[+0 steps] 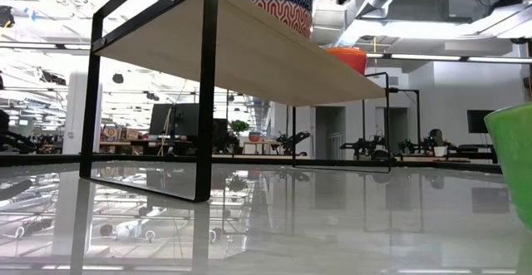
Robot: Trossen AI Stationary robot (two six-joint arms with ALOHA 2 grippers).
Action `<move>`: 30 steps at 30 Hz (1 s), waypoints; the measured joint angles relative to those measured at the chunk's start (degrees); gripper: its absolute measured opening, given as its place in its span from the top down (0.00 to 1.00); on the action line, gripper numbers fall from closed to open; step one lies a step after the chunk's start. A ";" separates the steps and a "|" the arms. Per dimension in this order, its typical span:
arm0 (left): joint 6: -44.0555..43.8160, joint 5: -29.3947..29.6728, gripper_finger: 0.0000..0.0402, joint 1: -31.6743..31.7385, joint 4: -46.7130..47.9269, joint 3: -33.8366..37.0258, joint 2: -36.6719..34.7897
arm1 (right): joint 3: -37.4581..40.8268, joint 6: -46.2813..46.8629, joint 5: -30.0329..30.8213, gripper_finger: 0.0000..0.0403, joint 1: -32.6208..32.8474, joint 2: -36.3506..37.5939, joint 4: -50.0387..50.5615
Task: Place and stack bowls onto a shelf
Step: Stack the yellow bowl on top of the orange bowl on the shelf
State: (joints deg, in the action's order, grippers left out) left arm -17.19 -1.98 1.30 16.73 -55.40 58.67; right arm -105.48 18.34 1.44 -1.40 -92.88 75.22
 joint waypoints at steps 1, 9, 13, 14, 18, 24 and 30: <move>0.02 0.96 0.99 0.00 1.49 0.00 -0.87 | -0.54 2.06 0.06 0.88 0.53 0.00 2.77; 1.45 2.84 0.84 0.00 10.48 0.00 -11.33 | 3.10 18.63 -0.11 0.72 11.88 0.04 14.43; -1.60 2.76 0.72 -0.02 13.38 0.00 -16.34 | 9.13 26.11 -1.80 0.57 18.97 -0.02 14.24; -2.49 2.78 0.70 -0.02 14.01 -0.01 -17.46 | 11.14 27.47 -2.52 0.53 20.78 -0.02 13.99; -4.31 2.80 0.61 0.00 19.98 -0.02 -20.00 | 19.15 31.18 -6.37 0.41 27.62 0.59 9.46; -5.52 2.79 0.55 -0.02 24.42 -0.02 -19.81 | 29.40 36.15 -9.33 0.38 36.64 5.35 0.10; -4.71 2.80 0.54 -0.02 24.79 -0.02 -18.32 | 42.74 42.29 -12.93 0.41 40.13 10.77 -12.69</move>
State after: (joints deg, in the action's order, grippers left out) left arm -21.90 0.82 1.28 41.52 -55.42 40.36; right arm -62.73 60.63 -11.49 38.73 -82.11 62.52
